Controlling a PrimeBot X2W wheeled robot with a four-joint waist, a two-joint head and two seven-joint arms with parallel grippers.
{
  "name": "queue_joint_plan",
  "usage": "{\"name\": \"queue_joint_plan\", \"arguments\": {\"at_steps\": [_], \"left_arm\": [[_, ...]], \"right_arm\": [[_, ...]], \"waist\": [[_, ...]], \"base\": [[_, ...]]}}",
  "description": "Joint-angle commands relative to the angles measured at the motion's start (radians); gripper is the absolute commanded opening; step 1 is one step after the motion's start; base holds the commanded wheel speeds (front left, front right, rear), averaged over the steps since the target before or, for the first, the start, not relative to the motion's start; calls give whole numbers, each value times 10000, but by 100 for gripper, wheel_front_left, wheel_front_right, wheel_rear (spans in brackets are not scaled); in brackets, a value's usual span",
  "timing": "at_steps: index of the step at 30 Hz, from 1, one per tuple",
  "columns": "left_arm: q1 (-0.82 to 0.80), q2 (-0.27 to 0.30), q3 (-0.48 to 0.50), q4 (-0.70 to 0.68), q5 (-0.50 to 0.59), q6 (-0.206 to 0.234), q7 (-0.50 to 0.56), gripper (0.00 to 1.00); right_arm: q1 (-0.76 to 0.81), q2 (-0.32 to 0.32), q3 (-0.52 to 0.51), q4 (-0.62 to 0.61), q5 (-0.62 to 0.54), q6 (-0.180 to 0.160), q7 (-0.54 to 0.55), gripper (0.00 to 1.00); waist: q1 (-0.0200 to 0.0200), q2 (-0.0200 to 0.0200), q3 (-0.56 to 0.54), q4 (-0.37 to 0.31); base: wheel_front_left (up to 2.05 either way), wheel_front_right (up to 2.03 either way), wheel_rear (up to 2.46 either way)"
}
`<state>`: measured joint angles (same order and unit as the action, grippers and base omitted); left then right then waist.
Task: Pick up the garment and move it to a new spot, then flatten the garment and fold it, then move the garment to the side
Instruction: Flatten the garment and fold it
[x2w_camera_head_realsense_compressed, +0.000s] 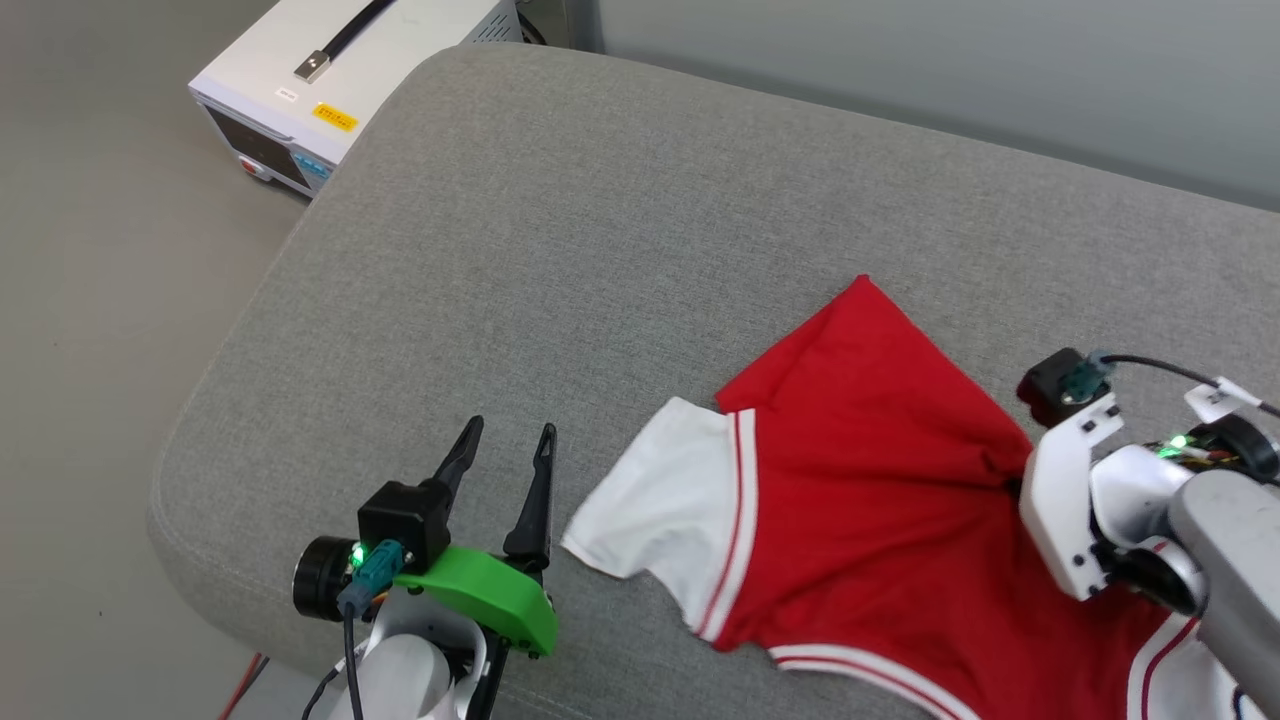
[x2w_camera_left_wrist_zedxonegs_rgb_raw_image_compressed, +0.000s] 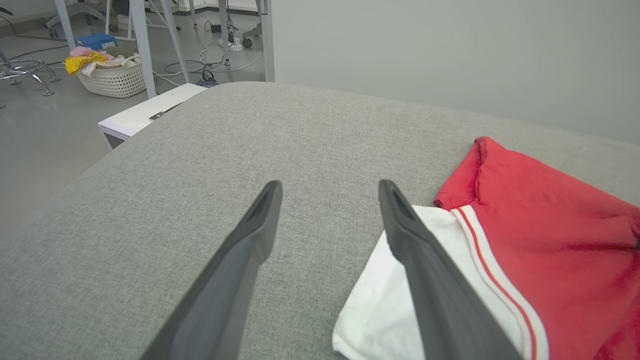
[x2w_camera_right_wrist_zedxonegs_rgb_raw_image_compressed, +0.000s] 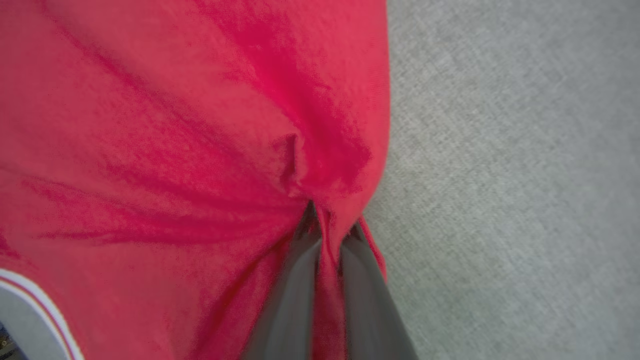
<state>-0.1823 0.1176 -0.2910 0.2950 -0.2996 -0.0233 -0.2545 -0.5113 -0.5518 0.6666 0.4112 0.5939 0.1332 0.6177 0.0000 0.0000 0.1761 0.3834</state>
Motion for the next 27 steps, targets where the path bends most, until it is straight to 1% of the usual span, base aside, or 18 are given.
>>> {"name": "queue_joint_plan", "arguments": {"at_steps": [1, 6, 11, 14, 20, 21, 22, 27], "left_arm": [[-172, -65, -12, -2, -65, -39, -53, 100], [-262, -108, -26, -88, -80, -50, -61, 100], [-347, -144, -36, -69, -87, -76, -66, 100], [-423, -172, -40, -44, -84, -98, -68, 100], [-550, -212, -41, -19, -34, -148, -70, 100], [-569, -220, -44, -2, -26, -158, -70, 100], [-578, -226, -46, 8, -21, -165, -70, 100], [-500, -243, -40, 57, -41, -232, -71, 100]], "right_arm": [[-285, -513, 19, 232, -94, -25, -94, 0], [-1157, -1456, 289, 421, -206, -25, -415, 0], [-2095, -2080, 716, 954, -446, -25, -905, 0], [-2623, -2093, 891, 1414, -563, -25, -1460, 0], [-3413, -1739, 1456, 2629, -896, -25, -2486, 0], [-3473, -1614, 1494, 2886, -896, -25, -2634, 27], [-3508, -1505, 1473, 3091, -867, -25, -2795, 100], [-3454, -912, 1301, 3902, -499, -25, -3906, 100]], "waist": [[0, 0, 31, -34], [0, 0, 287, -51], [0, 0, 575, -21], [0, 0, 707, 4], [0, 0, 799, 1], [0, 0, 762, -18], [0, 0, 719, -41], [0, 0, 317, -320]], "base": [[0, 0, 0], [0, 0, 0], [0, 0, 0], [0, 0, 0], [0, 0, 0], [0, 0, 0], [0, 0, 0], [0, 0, 0]]}}
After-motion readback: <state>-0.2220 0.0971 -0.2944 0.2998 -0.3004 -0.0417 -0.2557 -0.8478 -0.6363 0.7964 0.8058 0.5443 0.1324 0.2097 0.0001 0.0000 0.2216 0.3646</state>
